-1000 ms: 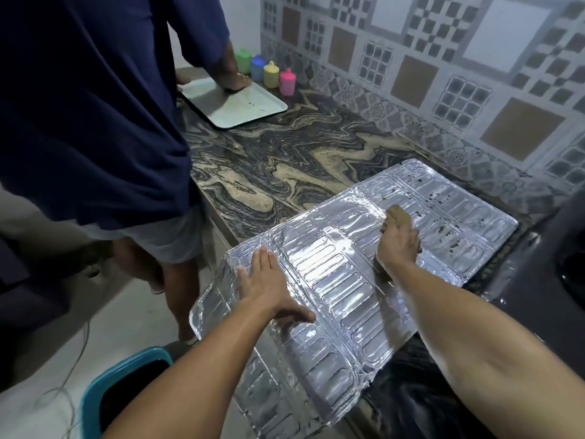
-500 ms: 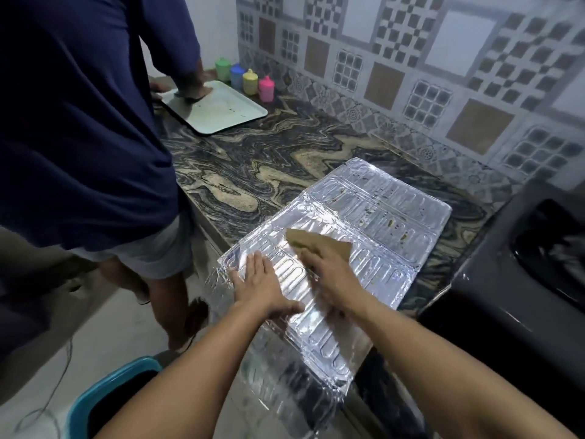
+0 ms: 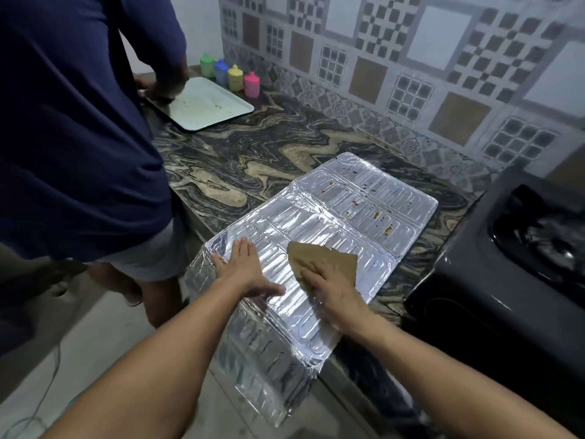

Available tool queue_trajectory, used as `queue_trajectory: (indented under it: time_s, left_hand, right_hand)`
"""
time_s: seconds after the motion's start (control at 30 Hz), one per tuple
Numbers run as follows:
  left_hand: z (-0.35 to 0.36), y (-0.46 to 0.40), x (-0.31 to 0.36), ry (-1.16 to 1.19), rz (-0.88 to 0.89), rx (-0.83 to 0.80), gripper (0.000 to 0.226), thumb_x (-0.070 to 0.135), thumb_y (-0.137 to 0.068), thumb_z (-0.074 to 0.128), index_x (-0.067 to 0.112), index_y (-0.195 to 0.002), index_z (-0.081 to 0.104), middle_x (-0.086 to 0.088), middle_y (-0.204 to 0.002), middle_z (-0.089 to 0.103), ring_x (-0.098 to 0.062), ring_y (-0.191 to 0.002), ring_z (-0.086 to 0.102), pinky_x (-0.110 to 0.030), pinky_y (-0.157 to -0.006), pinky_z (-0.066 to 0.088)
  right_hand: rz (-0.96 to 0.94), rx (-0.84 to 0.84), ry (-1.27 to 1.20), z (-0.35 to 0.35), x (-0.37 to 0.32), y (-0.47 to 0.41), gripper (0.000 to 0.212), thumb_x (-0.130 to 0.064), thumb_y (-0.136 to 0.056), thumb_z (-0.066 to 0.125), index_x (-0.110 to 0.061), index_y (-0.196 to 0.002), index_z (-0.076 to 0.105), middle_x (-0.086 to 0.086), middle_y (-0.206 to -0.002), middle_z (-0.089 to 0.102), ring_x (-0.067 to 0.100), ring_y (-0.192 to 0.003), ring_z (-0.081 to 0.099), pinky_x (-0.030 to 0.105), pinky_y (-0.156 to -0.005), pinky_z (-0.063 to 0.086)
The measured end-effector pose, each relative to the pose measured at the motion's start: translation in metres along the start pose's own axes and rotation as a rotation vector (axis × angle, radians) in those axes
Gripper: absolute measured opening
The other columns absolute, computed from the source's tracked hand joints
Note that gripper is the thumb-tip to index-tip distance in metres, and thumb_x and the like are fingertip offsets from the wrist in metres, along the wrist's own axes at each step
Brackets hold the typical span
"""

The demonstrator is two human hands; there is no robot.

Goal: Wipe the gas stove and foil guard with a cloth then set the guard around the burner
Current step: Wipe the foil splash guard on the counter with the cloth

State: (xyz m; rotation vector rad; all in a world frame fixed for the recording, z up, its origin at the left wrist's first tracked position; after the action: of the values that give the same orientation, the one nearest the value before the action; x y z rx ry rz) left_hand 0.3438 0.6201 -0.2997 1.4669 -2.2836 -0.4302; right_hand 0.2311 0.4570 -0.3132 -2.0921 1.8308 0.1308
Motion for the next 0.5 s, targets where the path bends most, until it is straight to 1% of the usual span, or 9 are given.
queue_trajectory:
  time_s: [0.07, 0.13, 0.2, 0.23, 0.3, 0.37, 0.43, 0.47, 0.5]
  left_hand:
    - [0.0, 0.0, -0.001, 0.003, 0.004, 0.0, 0.137, 0.083, -0.061, 0.06, 0.01, -0.152, -0.012, -0.009, -0.159, -0.022, -0.025, -0.147, -0.018, -0.066, -0.112, -0.006]
    - [0.0, 0.001, -0.002, -0.002, 0.004, -0.009, 0.137, 0.082, -0.061, 0.06, 0.009, -0.152, -0.013, -0.01, -0.158, -0.023, -0.025, -0.147, -0.018, -0.066, -0.112, -0.004]
    - [0.0, 0.001, -0.002, -0.001, 0.003, -0.015, 0.137, 0.081, -0.061, 0.061, 0.009, -0.152, -0.013, -0.01, -0.158, -0.023, -0.025, -0.147, -0.018, -0.066, -0.112, -0.004]
    - [-0.001, 0.002, -0.002, -0.002, 0.004, -0.014, 0.138, 0.081, -0.061, 0.061, 0.009, -0.152, -0.013, -0.009, -0.158, -0.023, -0.025, -0.147, -0.018, -0.066, -0.112, -0.004]
    - [-0.002, 0.002, -0.002, -0.008, 0.003, -0.016, 0.138, 0.081, -0.061, 0.061, 0.009, -0.152, -0.013, -0.009, -0.158, -0.023, -0.025, -0.147, -0.018, -0.066, -0.112, -0.003]
    - [-0.002, 0.0, -0.005, -0.01, -0.002, -0.022, 0.141, 0.08, -0.059, 0.064, 0.008, -0.152, -0.013, -0.01, -0.159, -0.022, -0.026, -0.147, -0.017, -0.067, -0.112, -0.002]
    - [-0.002, -0.002, -0.01, -0.003, -0.009, -0.03, 0.143, 0.078, -0.057, 0.068, 0.008, -0.151, -0.014, -0.01, -0.159, -0.022, -0.027, -0.147, -0.017, -0.067, -0.112, -0.001]
    - [-0.002, -0.003, -0.012, 0.007, -0.009, -0.032, 0.144, 0.077, -0.056, 0.069, 0.008, -0.152, -0.014, -0.009, -0.159, -0.022, -0.026, -0.147, -0.017, -0.067, -0.113, -0.001]
    - [-0.002, -0.003, -0.013, 0.014, -0.006, -0.03, 0.144, 0.076, -0.057, 0.07, 0.008, -0.152, -0.014, -0.009, -0.159, -0.022, -0.026, -0.147, -0.018, -0.066, -0.113, -0.001]
  right_hand:
    - [0.073, 0.039, -0.074, -0.001, 0.028, 0.003, 0.054, -0.01, -0.09, 0.054, -0.02, -0.143, 0.045, 0.002, -0.147, 0.042, 0.022, -0.132, 0.041, 0.033, -0.109, 0.033]
    - [0.304, 0.099, -0.137, -0.004, 0.064, 0.004, 0.059, -0.002, -0.087, 0.056, -0.023, -0.141, 0.048, 0.005, -0.14, 0.046, 0.021, -0.125, 0.046, 0.033, -0.108, 0.037]
    - [0.546, 0.168, -0.063, -0.014, 0.091, 0.003, 0.052, -0.002, -0.09, 0.051, -0.021, -0.139, 0.05, 0.011, -0.135, 0.05, 0.026, -0.121, 0.048, 0.038, -0.106, 0.039]
    - [0.621, 0.178, -0.02, -0.017, 0.097, 0.002, 0.049, -0.004, -0.092, 0.046, -0.019, -0.139, 0.049, 0.014, -0.135, 0.049, 0.031, -0.123, 0.045, 0.042, -0.107, 0.038]
    - [0.742, 0.122, 0.038, -0.018, 0.093, -0.003, 0.05, -0.006, -0.095, 0.039, -0.016, -0.143, 0.044, 0.016, -0.142, 0.043, 0.035, -0.131, 0.036, 0.045, -0.11, 0.033]
    - [0.699, 0.023, 0.071, -0.013, 0.073, -0.007, 0.056, -0.006, -0.094, 0.044, -0.021, -0.147, 0.037, 0.013, -0.148, 0.038, 0.037, -0.134, 0.034, 0.049, -0.111, 0.032]
    - [0.467, -0.08, 0.135, -0.01, 0.038, -0.007, 0.069, -0.012, -0.086, 0.062, -0.028, -0.147, 0.034, 0.006, -0.152, 0.035, 0.038, -0.136, 0.033, 0.051, -0.112, 0.03]
    - [0.354, -0.131, 0.18, -0.006, 0.018, -0.002, 0.072, -0.021, -0.085, 0.067, -0.031, -0.148, 0.032, 0.002, -0.154, 0.032, 0.037, -0.137, 0.031, 0.051, -0.114, 0.028]
    - [0.266, -0.17, 0.213, -0.002, 0.003, 0.003, 0.068, -0.03, -0.089, 0.061, -0.033, -0.149, 0.029, -0.001, -0.156, 0.028, 0.035, -0.14, 0.028, 0.048, -0.116, 0.024]
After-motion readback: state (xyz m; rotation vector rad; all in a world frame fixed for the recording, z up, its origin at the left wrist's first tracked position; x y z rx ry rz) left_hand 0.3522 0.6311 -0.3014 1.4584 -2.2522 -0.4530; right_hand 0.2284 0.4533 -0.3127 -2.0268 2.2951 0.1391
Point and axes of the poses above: each hand's wrist, its own y-axis away from the middle knuckle, its own z-axis out of the palm, x = y × z, the point moved 4 cm from there along -y, towards the middle knuckle
